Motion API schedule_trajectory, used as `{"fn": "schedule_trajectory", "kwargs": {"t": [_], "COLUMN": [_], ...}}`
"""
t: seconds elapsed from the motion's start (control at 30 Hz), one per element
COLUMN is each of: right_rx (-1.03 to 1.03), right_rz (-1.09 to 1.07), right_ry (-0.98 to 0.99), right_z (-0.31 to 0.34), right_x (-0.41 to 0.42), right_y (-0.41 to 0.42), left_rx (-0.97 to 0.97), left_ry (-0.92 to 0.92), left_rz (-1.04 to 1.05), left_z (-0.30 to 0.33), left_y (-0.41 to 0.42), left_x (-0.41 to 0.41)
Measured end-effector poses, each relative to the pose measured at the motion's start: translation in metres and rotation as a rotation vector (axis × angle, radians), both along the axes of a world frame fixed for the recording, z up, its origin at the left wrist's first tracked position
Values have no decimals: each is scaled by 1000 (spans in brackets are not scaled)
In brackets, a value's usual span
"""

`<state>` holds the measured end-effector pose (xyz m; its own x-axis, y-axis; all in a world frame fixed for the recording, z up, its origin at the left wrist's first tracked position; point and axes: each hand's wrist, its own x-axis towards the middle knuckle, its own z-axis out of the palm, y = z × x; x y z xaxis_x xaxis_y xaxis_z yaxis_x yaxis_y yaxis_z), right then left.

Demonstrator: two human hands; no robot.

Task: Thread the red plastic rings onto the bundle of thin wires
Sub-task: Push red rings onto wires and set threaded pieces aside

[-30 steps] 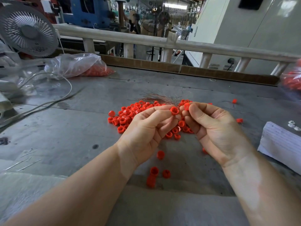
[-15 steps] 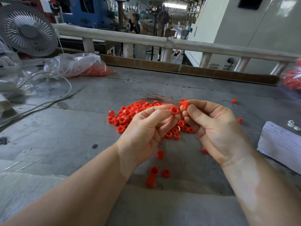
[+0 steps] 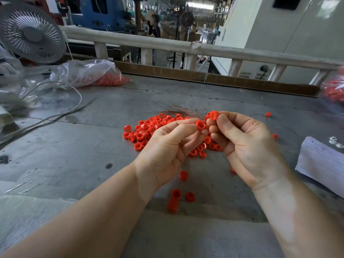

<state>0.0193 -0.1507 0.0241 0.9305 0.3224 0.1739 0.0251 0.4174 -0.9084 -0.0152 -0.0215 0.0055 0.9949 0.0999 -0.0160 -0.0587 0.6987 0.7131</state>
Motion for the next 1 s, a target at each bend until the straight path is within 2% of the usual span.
{"fn": "schedule_trajectory", "kwargs": {"t": [0.37,0.7,0.8,0.93,1.0], "right_rx": [68,60,-29,-441,-586], "right_rz": [76,88,-25,-367,-466], "right_ry": [156,138,-31,-600,-822], "right_z": [2,1,-2,-5,-7], "right_x": [1,1,1,1,-1], "right_y": [-1,-2,-3,-4,-2], "left_rx": [-5,-8,-28,-30,-36], "left_ry": [-12,-17,-15,-19,-24], "left_rz": [3,-12,-19,-23,-20], "left_z": [-1,0,1,1,1], "left_y": [0,0,1,1,0], "left_x": [1,-1,-1,-2,-2]}}
